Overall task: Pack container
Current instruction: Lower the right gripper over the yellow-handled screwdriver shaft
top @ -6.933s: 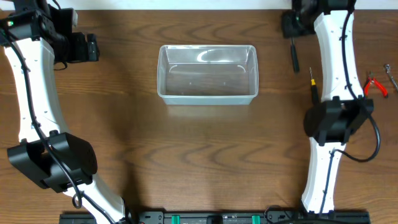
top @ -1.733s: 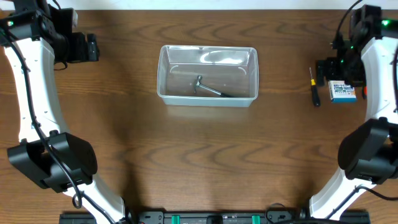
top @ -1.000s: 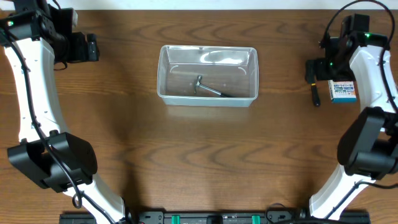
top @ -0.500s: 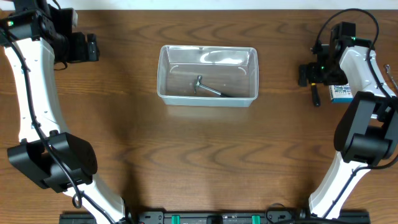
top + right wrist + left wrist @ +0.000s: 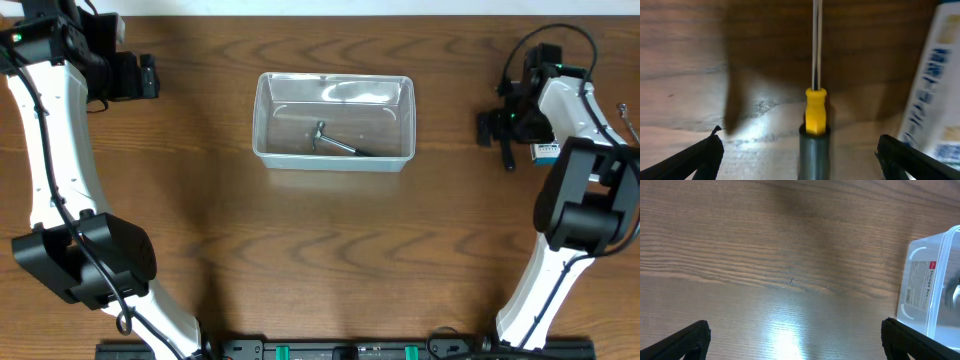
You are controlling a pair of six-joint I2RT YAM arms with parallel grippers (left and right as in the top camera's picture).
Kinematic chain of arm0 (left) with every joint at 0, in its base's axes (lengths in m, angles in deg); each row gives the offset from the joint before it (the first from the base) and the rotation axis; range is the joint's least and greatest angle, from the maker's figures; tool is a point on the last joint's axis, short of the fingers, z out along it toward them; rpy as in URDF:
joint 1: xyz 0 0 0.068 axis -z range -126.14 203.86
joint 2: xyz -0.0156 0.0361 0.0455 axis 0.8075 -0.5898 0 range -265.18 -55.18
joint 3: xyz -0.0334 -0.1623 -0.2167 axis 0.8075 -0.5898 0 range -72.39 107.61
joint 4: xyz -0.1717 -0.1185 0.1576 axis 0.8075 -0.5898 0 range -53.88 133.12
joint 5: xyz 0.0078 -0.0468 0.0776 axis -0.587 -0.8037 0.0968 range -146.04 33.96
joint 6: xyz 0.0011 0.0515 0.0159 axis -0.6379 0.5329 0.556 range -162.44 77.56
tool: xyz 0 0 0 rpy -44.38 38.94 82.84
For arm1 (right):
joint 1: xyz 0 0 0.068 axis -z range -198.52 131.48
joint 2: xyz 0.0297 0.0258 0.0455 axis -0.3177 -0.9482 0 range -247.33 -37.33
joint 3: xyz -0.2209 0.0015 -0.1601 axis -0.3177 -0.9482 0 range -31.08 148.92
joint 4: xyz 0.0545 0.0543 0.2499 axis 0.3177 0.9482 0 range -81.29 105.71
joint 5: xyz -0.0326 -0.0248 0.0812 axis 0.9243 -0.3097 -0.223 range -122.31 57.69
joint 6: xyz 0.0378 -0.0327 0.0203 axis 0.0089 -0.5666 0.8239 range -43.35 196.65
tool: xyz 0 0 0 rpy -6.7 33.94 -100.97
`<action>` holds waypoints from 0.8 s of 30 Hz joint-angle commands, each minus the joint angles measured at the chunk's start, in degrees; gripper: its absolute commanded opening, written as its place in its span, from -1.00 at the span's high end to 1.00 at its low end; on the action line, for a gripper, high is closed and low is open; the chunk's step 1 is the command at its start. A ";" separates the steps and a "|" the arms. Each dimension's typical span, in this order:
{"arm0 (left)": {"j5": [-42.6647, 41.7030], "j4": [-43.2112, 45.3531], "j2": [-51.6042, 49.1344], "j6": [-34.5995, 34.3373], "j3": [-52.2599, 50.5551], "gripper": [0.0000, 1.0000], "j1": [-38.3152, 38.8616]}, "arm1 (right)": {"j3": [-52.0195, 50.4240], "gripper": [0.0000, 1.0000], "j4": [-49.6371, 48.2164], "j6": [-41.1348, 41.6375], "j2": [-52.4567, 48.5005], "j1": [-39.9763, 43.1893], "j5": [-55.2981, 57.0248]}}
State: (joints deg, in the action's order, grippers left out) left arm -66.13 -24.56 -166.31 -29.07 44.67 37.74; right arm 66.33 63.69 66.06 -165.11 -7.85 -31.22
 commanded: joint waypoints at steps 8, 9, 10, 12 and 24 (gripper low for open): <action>0.48 -0.20 0.17 0.33 0.04 -0.96 -0.20 | -0.13 -0.99 -0.46 0.24 -0.81 -0.26 0.39; 0.48 -0.20 0.17 0.33 0.04 -0.96 -0.20 | -0.13 -0.99 -0.55 0.26 -0.81 -0.26 0.39; 0.48 -0.20 0.17 0.33 0.04 -0.96 -0.20 | -0.13 -0.98 -0.66 0.24 -0.81 -0.26 0.39; 0.48 -0.20 0.17 0.33 0.04 -0.96 -0.20 | -0.13 -0.98 -1.03 0.22 -0.81 -0.26 0.42; 0.48 -0.20 0.17 0.33 0.04 -0.96 -0.20 | -0.13 -0.80 -2.49 0.22 -0.81 -0.26 0.42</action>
State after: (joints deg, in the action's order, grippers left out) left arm -66.13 -24.56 -166.29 -29.07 44.67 37.74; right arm 66.31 61.33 66.02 -165.40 -7.85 -31.22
